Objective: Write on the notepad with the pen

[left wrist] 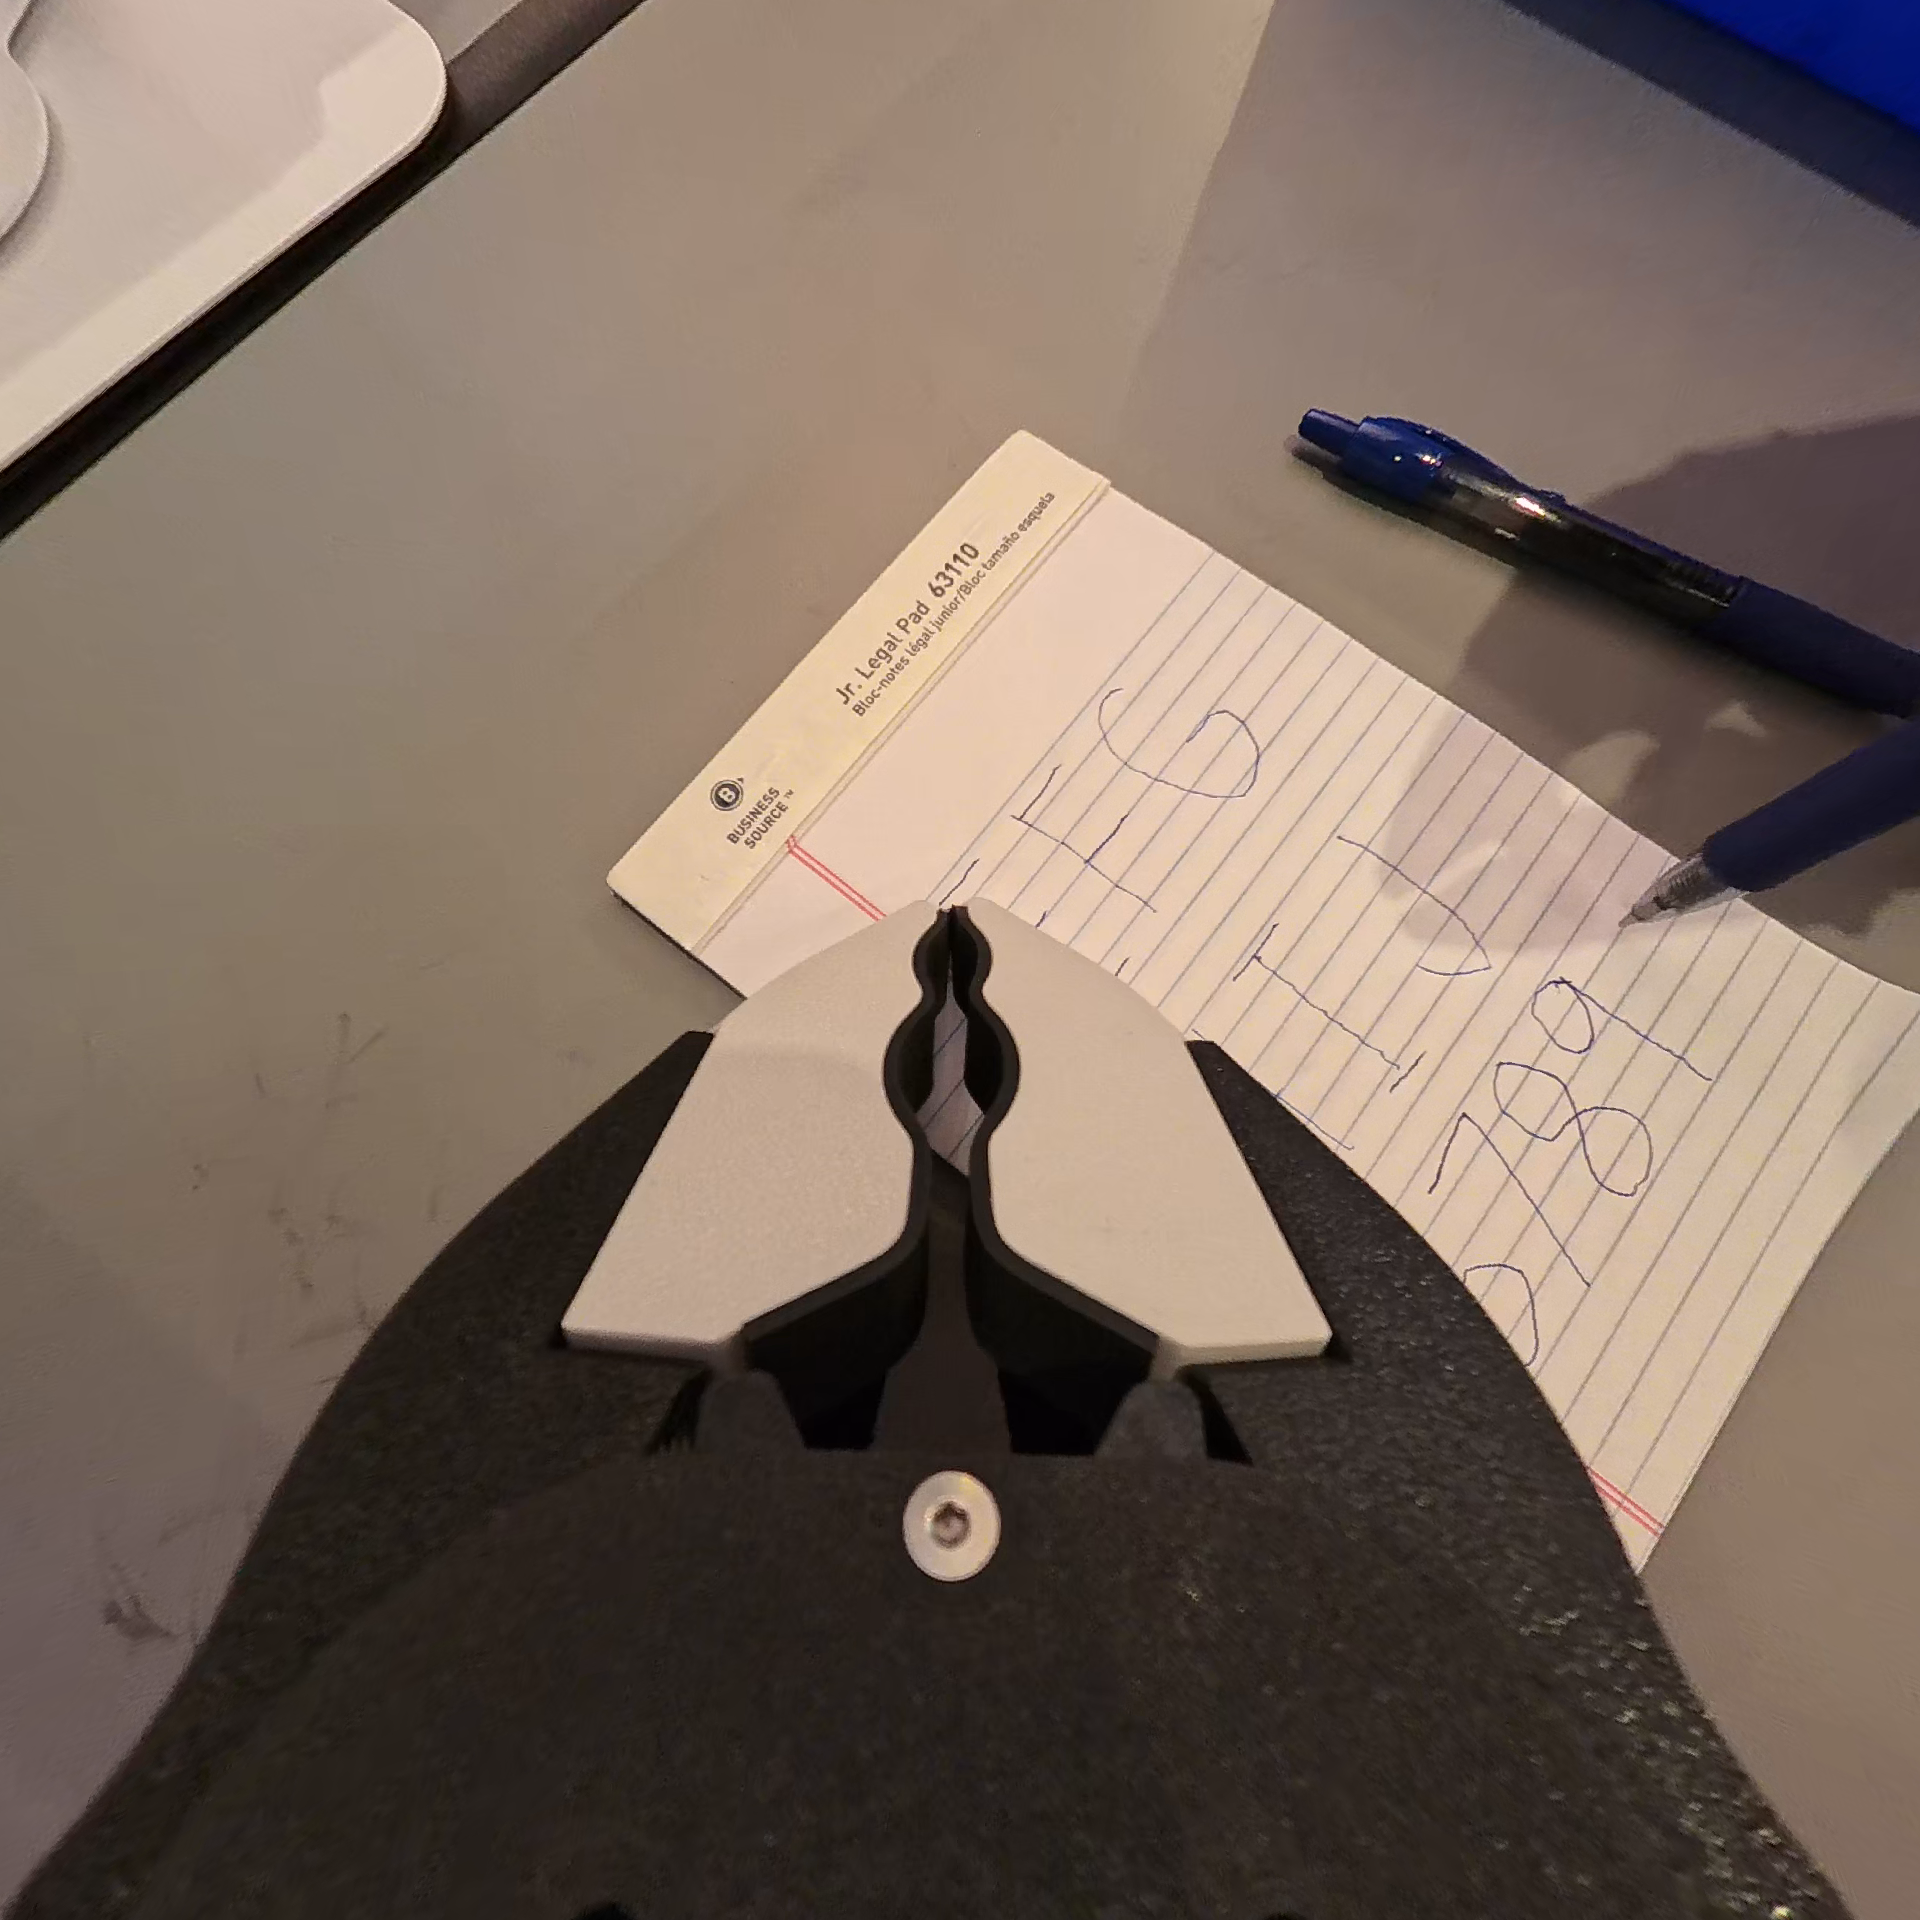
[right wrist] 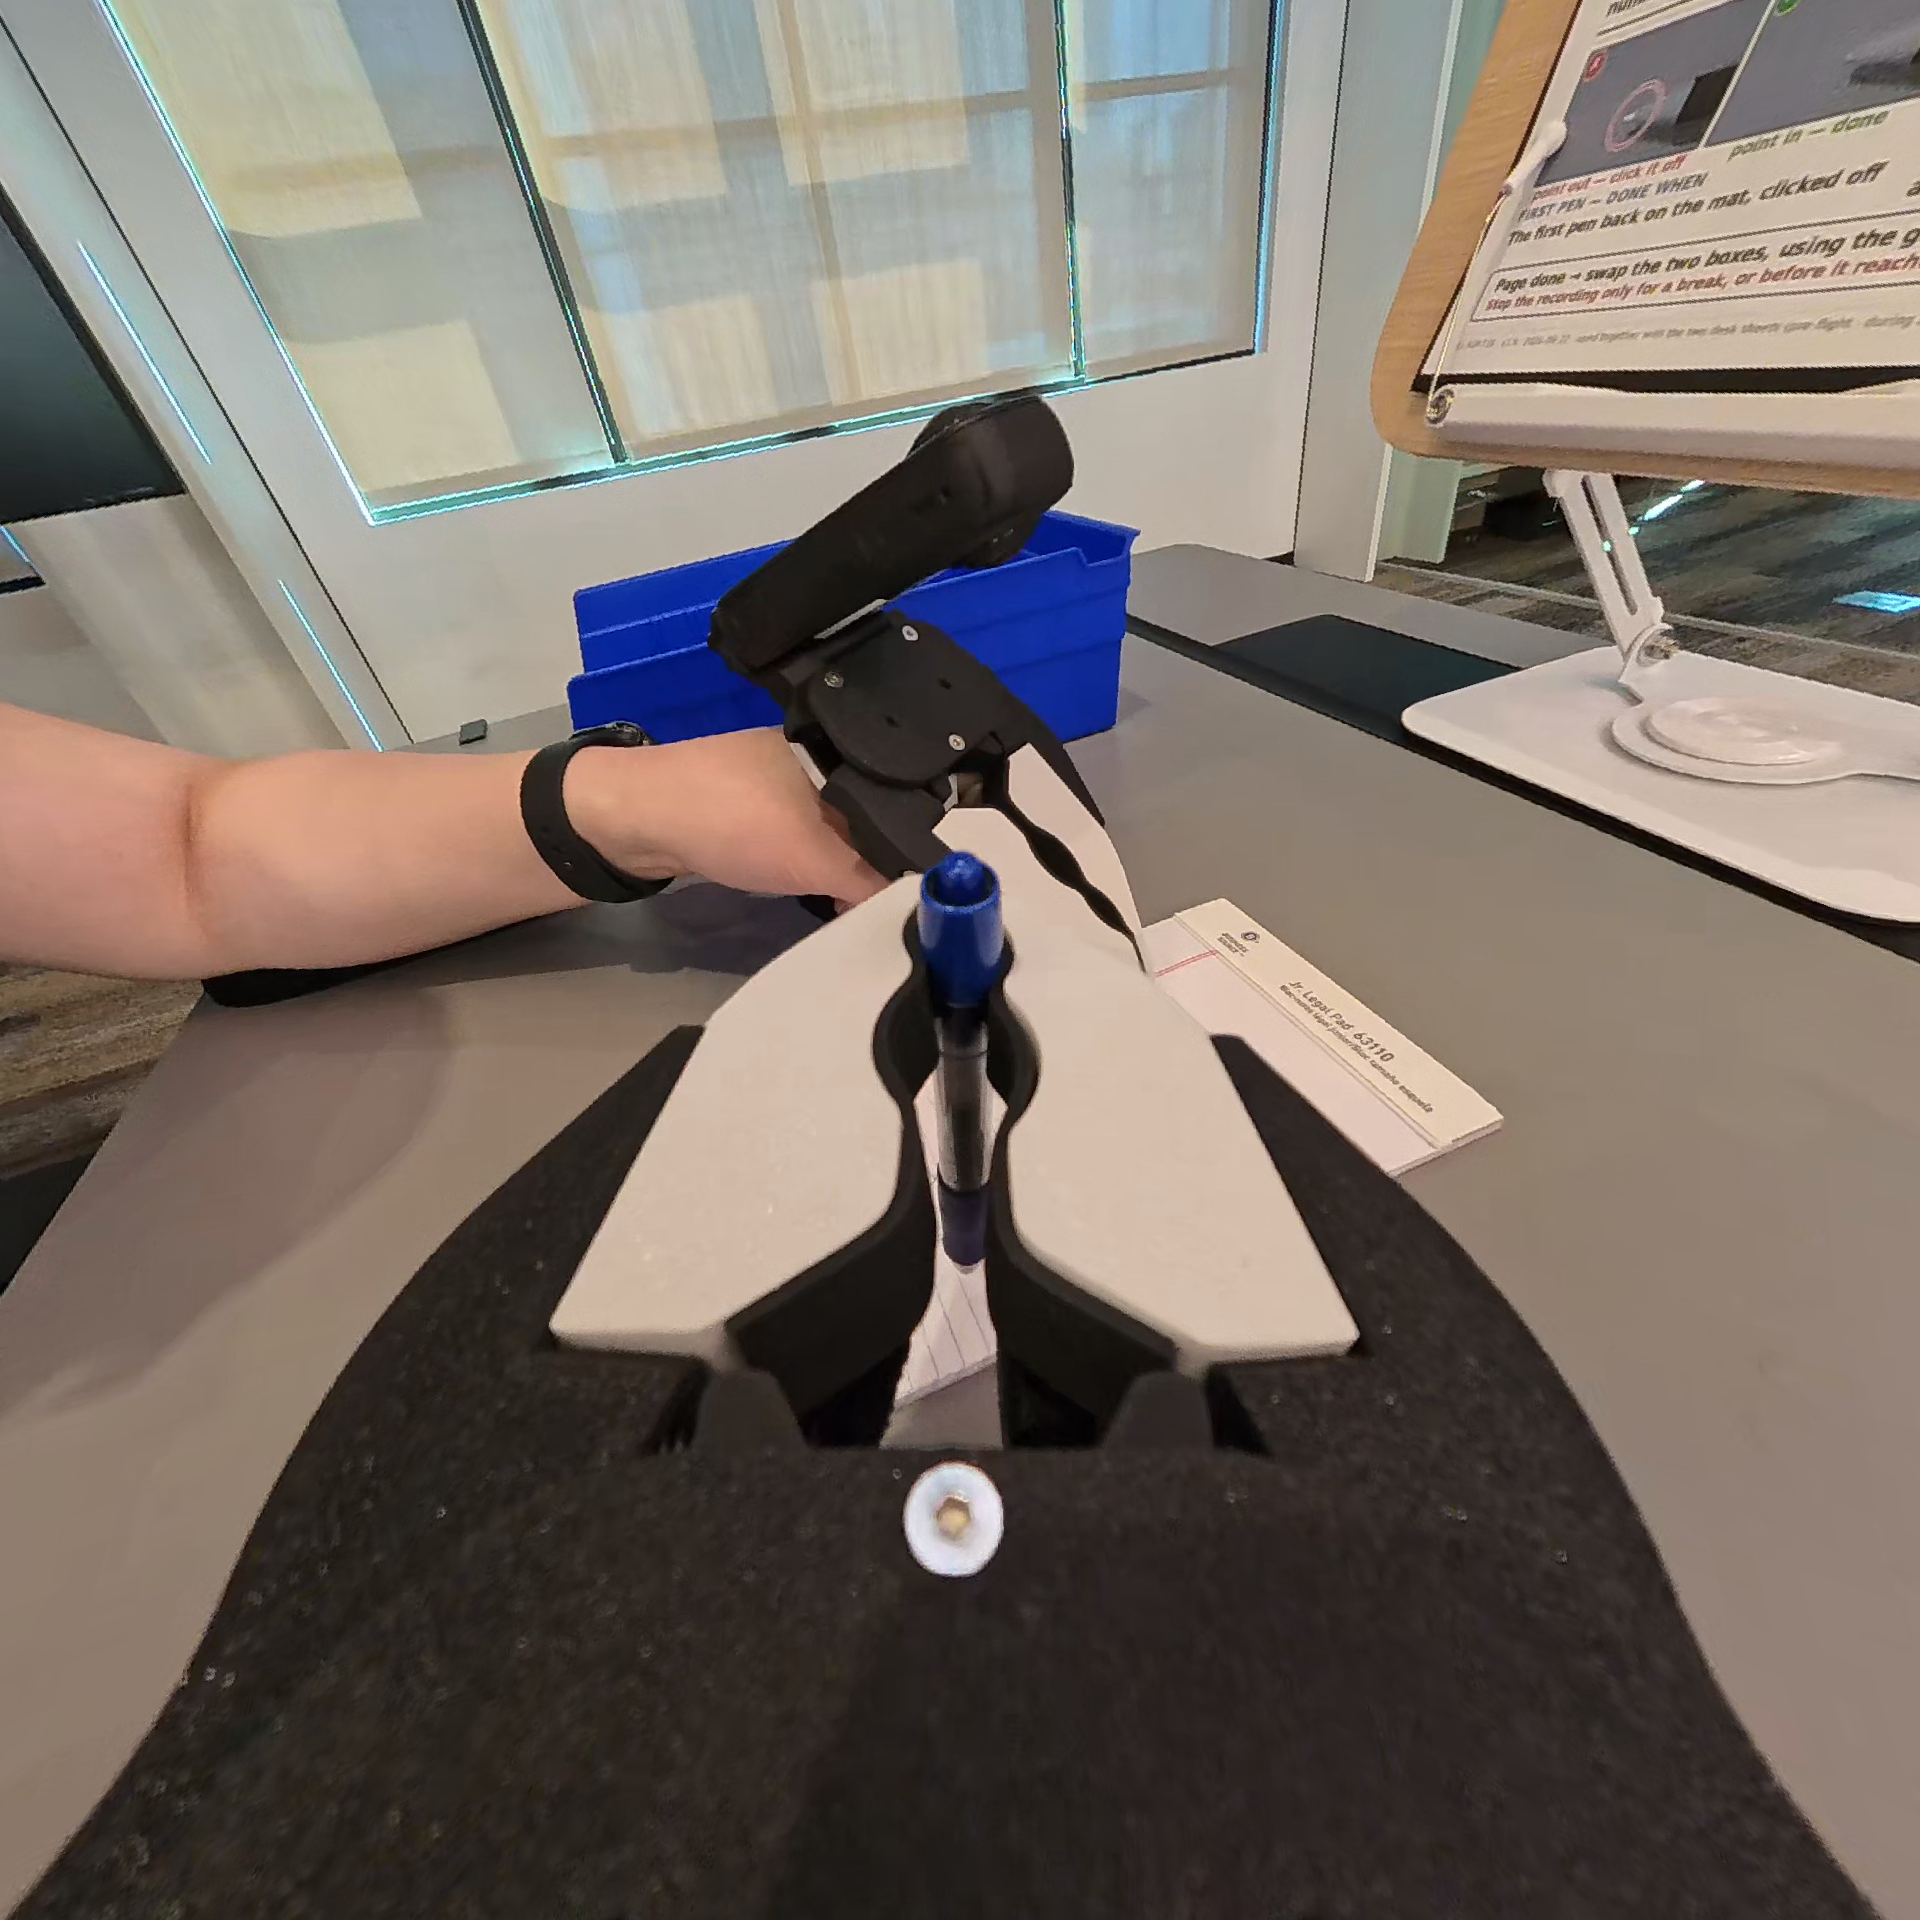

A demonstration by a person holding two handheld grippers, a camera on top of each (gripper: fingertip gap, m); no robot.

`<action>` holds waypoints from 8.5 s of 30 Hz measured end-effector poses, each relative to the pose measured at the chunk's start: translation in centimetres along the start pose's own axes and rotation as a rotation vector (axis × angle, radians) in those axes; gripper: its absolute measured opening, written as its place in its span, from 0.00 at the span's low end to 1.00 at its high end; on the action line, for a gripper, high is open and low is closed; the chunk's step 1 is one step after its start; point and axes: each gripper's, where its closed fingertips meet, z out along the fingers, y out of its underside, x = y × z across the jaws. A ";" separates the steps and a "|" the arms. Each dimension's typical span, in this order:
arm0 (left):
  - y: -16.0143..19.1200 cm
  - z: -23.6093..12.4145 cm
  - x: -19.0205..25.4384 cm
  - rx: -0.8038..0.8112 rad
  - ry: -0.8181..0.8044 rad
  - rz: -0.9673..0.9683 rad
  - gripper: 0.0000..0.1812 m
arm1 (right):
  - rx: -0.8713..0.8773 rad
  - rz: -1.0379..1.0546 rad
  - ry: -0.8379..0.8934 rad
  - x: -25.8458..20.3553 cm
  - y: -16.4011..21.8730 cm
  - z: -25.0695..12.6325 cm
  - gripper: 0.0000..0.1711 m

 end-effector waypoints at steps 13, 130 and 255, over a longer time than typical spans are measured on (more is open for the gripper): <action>0.0 0.0 0.0 -0.001 -0.001 0.001 0.00 | -0.011 -0.004 0.011 0.3 0.3 0.2 0.02; 0.0 0.0 0.0 -0.003 -0.007 0.009 0.00 | -0.066 0.043 -0.075 1.0 0.2 1.9 0.02; -15.1 -24.6 10.2 0.522 0.017 0.116 0.00 | 0.056 -0.104 -0.503 -6.7 -13.7 0.5 0.02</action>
